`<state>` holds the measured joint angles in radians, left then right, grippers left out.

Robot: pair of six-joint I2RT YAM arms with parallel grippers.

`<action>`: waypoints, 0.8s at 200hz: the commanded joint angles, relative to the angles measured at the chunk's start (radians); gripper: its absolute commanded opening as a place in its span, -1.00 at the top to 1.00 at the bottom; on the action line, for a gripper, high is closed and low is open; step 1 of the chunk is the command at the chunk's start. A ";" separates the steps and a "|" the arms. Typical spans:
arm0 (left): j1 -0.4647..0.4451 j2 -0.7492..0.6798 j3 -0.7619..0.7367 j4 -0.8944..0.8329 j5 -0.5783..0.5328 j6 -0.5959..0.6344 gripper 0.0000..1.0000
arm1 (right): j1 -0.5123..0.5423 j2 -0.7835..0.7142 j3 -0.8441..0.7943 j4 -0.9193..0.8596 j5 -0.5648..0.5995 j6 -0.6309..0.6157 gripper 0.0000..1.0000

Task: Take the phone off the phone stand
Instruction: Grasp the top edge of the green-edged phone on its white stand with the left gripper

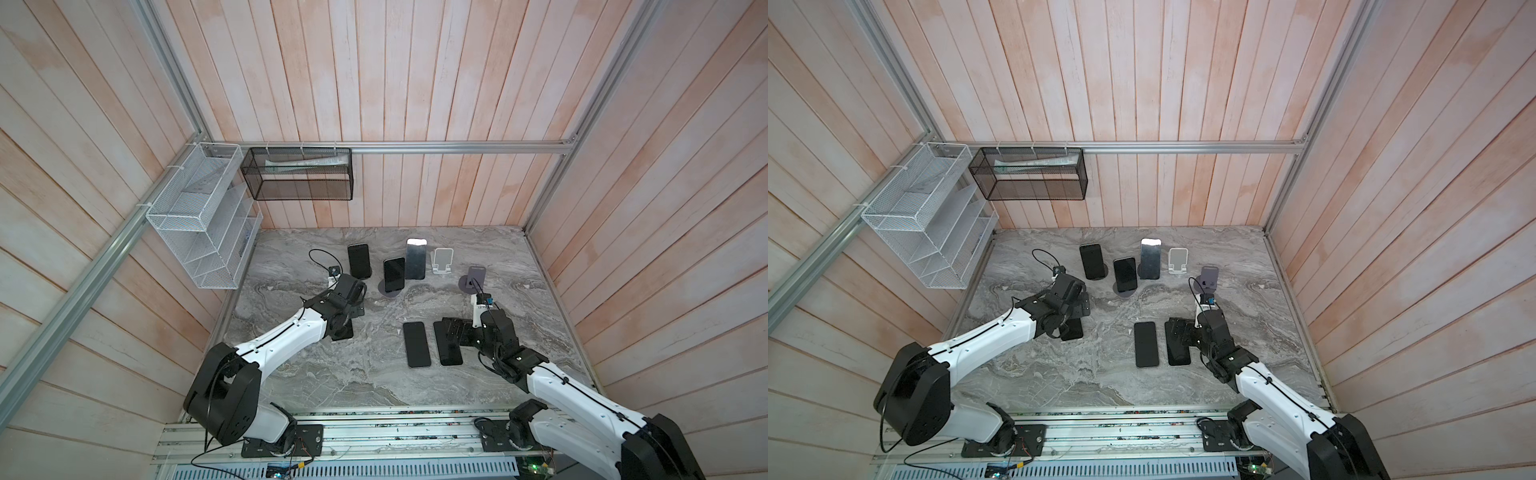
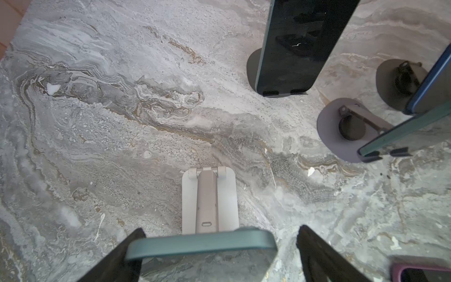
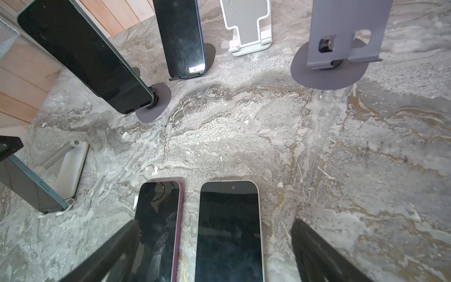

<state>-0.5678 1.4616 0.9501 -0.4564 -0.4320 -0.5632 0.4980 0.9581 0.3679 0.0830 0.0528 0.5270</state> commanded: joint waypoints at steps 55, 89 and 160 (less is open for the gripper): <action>0.002 -0.024 -0.033 0.048 -0.056 -0.056 -0.67 | -0.016 -0.059 -0.008 -0.010 0.001 0.004 -0.95; 0.003 -0.016 -0.047 0.060 -0.073 -0.035 -0.58 | -0.016 -0.097 0.005 -0.026 0.003 0.010 -0.93; -0.009 -0.067 -0.047 0.029 -0.118 -0.002 -0.38 | -0.016 -0.110 0.021 -0.045 -0.015 0.014 -0.91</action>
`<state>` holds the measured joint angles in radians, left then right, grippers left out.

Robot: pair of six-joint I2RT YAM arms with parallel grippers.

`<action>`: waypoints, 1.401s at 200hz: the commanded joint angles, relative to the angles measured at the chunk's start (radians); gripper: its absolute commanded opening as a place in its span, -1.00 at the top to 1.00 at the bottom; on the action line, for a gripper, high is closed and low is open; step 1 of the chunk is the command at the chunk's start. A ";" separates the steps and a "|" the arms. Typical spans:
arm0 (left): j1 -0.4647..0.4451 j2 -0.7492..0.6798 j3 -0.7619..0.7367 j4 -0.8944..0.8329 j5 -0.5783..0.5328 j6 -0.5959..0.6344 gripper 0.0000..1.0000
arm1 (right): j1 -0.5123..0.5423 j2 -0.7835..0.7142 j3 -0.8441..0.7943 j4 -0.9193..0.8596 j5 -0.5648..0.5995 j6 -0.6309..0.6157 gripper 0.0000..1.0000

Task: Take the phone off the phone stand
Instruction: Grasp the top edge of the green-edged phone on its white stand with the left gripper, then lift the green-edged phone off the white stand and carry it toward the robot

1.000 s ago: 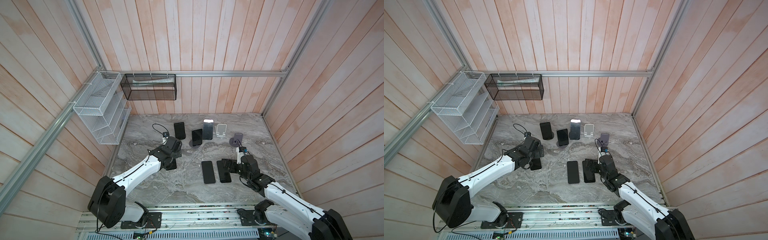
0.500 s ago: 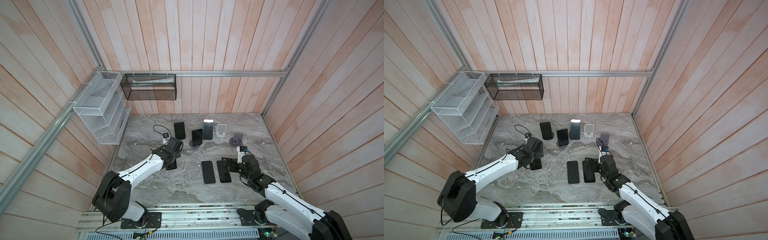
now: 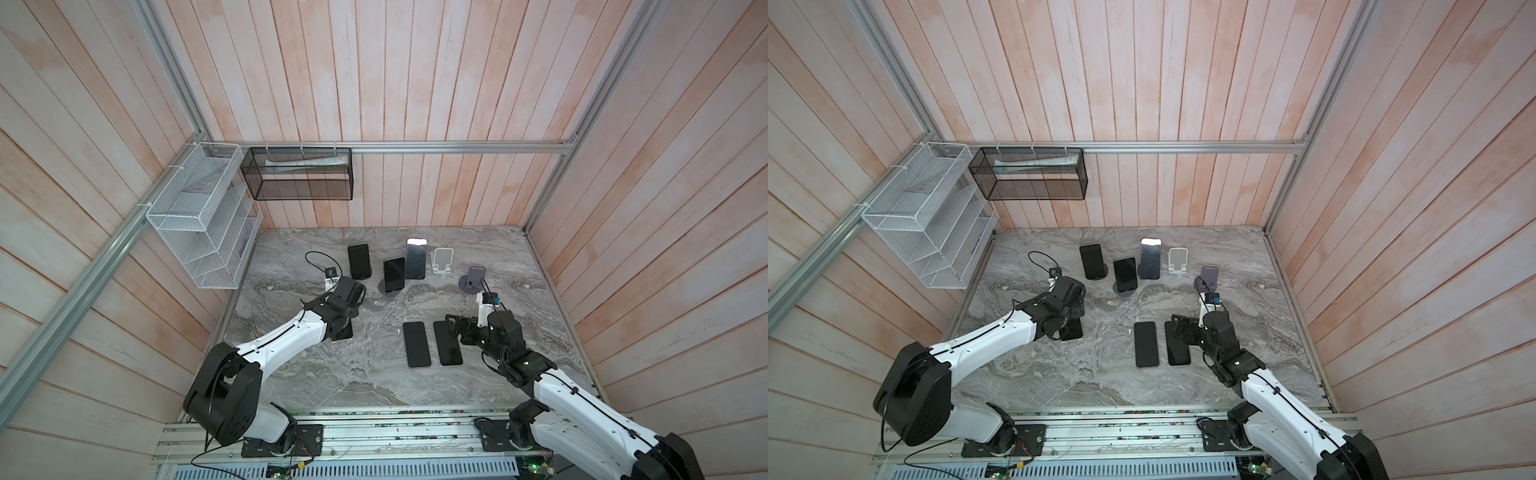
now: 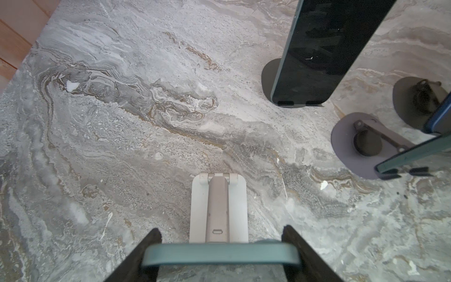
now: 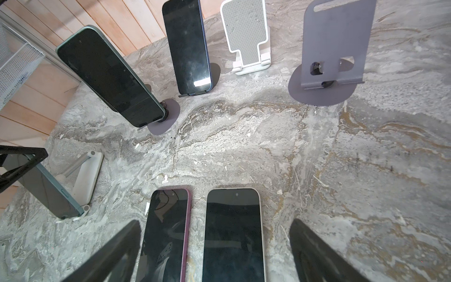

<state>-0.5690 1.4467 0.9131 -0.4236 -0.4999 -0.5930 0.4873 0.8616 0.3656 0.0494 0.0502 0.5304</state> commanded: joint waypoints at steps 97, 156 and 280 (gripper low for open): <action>-0.045 -0.175 0.000 -0.032 -0.031 0.073 -0.33 | -0.006 -0.026 0.020 -0.013 -0.042 0.008 -0.90; -0.215 -0.179 0.120 -0.173 -0.113 0.012 -0.30 | -0.006 -0.038 -0.004 -0.001 -0.037 0.014 -0.90; -0.420 -0.021 0.155 -0.146 0.122 -0.230 -0.23 | -0.018 -0.040 -0.028 -0.001 -0.043 -0.019 -0.90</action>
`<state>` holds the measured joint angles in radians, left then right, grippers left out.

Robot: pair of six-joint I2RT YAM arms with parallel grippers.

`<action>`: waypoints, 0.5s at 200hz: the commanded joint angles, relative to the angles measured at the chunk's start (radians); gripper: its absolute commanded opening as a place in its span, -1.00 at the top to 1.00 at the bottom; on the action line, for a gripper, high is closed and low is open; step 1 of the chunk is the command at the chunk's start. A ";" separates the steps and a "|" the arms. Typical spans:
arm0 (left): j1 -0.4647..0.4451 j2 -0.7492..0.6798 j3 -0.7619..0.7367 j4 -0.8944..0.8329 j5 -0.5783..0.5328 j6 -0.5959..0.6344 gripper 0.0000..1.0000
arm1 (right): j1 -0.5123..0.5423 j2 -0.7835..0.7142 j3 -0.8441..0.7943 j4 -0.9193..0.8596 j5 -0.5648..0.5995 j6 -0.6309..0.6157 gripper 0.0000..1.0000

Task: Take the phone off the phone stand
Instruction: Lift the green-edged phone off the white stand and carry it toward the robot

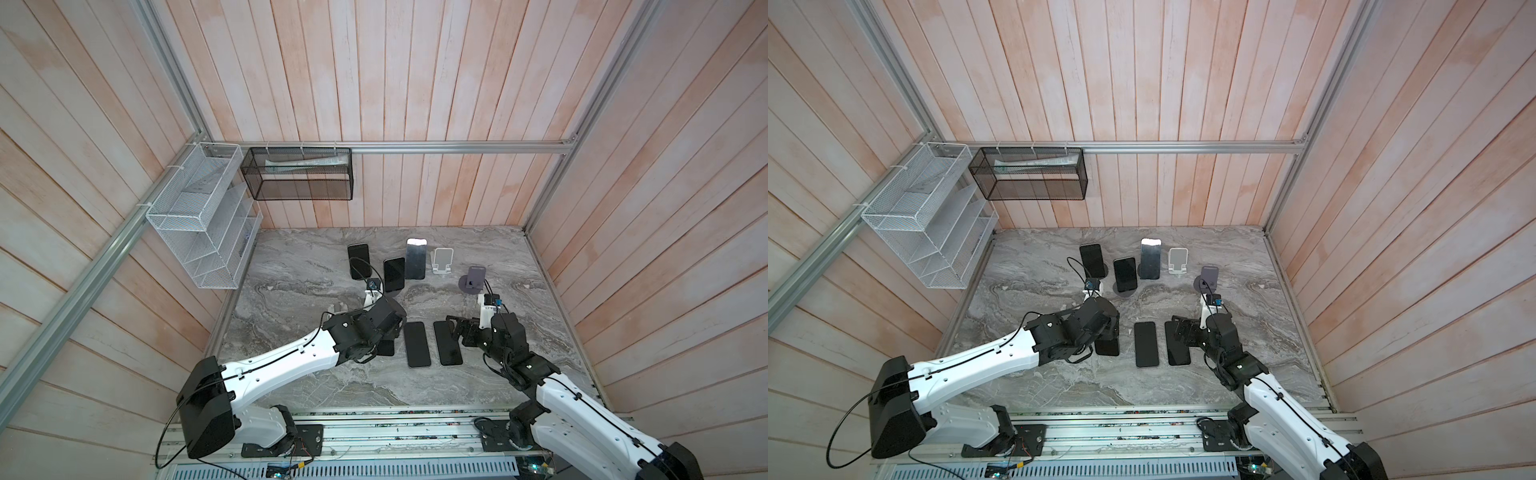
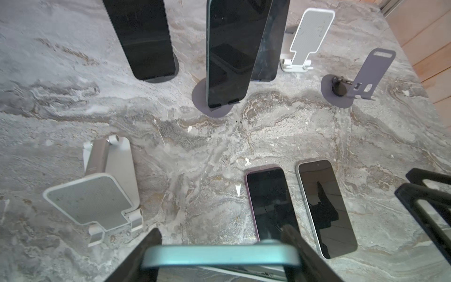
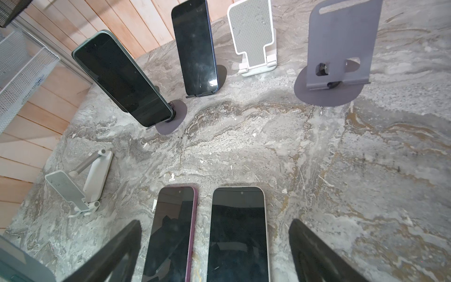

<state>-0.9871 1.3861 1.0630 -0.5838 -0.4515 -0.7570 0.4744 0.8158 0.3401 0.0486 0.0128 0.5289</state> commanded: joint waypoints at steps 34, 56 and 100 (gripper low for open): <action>-0.006 0.072 -0.015 0.032 0.109 -0.092 -0.22 | -0.006 0.004 -0.009 0.010 0.002 -0.011 -0.90; -0.007 0.090 -0.035 0.046 0.123 -0.105 -0.22 | -0.010 0.023 0.009 -0.017 0.007 0.003 -0.90; -0.005 0.130 -0.062 0.081 0.126 -0.105 -0.22 | -0.013 0.055 0.013 -0.016 -0.005 0.026 -0.89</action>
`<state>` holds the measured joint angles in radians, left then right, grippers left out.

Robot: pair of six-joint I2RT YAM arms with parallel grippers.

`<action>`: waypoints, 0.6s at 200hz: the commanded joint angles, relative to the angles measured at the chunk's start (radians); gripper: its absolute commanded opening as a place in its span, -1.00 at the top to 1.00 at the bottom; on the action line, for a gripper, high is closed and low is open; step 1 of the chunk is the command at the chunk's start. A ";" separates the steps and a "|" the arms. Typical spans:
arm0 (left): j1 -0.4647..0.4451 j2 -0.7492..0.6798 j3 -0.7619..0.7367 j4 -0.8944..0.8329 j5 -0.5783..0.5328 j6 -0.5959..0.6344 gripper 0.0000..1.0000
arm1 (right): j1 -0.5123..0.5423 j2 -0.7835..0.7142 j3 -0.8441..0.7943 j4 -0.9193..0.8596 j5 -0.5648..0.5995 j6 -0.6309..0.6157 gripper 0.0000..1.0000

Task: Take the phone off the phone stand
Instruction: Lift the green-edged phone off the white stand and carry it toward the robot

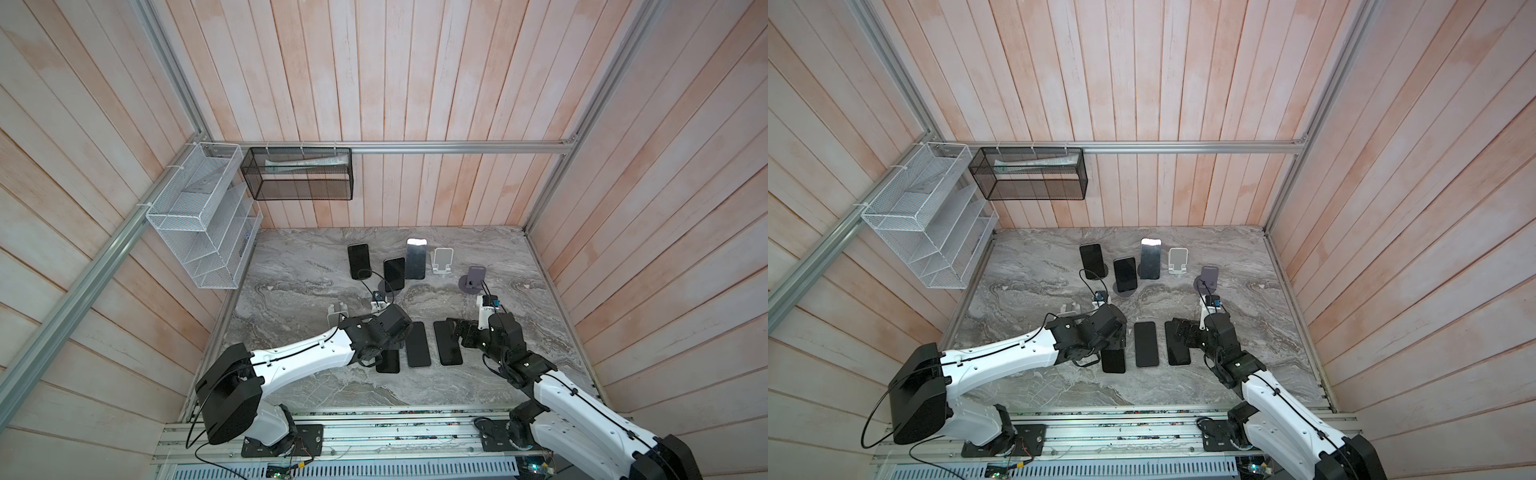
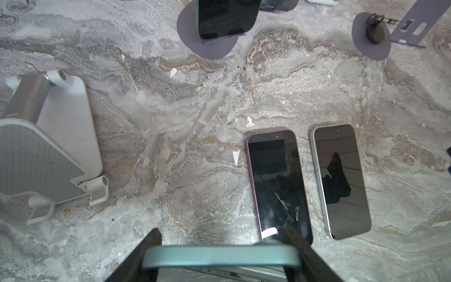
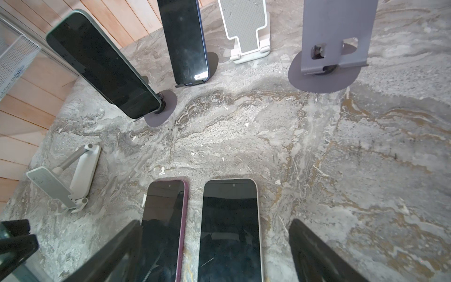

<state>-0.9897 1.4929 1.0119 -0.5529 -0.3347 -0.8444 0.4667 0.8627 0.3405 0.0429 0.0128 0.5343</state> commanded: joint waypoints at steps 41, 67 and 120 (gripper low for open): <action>0.026 0.065 -0.010 0.072 0.028 -0.001 -0.20 | -0.006 0.016 0.015 0.009 -0.003 0.020 -0.89; 0.070 0.098 -0.017 0.107 0.047 0.009 -0.19 | -0.007 0.040 0.036 0.000 -0.013 0.008 -0.90; 0.086 0.200 0.024 0.109 0.045 0.021 -0.18 | -0.008 0.002 0.011 -0.007 -0.005 0.018 -0.90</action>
<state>-0.9028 1.6573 1.0145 -0.4541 -0.2890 -0.8379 0.4629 0.8871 0.3470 0.0452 0.0086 0.5491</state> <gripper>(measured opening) 0.750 0.948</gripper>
